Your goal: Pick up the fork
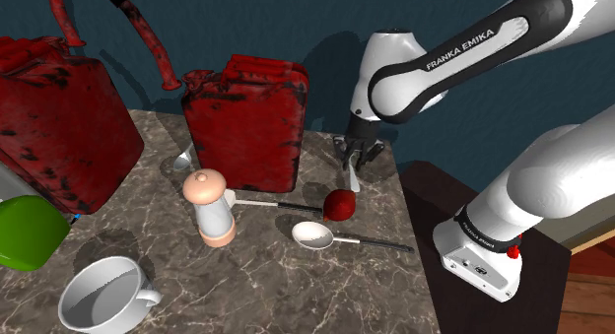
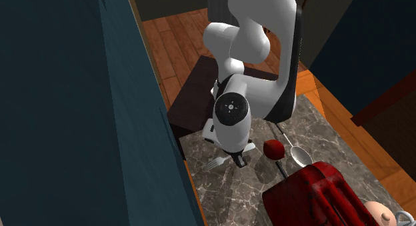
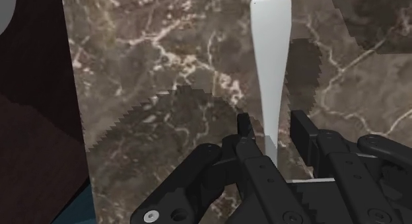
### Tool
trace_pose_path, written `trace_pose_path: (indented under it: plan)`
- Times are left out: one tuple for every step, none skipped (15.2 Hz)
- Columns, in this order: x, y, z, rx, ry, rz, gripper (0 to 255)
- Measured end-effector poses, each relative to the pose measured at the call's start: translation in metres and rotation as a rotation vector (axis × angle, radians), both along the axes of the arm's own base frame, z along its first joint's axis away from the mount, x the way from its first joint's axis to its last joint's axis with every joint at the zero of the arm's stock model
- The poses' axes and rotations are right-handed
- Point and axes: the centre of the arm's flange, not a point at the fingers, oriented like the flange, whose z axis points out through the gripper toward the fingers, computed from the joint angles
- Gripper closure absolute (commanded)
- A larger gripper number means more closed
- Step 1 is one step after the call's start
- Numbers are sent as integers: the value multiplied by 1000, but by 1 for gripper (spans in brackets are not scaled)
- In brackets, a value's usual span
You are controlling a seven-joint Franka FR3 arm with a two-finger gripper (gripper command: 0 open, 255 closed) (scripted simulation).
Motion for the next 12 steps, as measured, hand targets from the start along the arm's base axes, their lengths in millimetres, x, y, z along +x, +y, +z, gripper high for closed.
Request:
trace_pose_path:
  plan:
    - [0, 0, 3, 0, 0, 0, 255]
    - [0, 0, 8, 0, 0, 0, 255]
    - [-1, 0, 14, 0, 0, 0, 255]
    - [-1, 0, 18, 0, 0, 0, 255]
    - [0, 0, 23, 0, 0, 0, 255]
    - [-1, 0, 29, 0, 0, 0, 255]
    - [0, -1, 35, 0, 0, 0, 255]
    - [0, -1, 40, 0, 0, 0, 255]
    - [0, -1, 45, 0, 0, 0, 255]
    - [0, 0, 50, 0, 0, 0, 255]
    - [0, 0, 56, 0, 0, 0, 255]
    - [0, 1, 61, 0, 0, 0, 255]
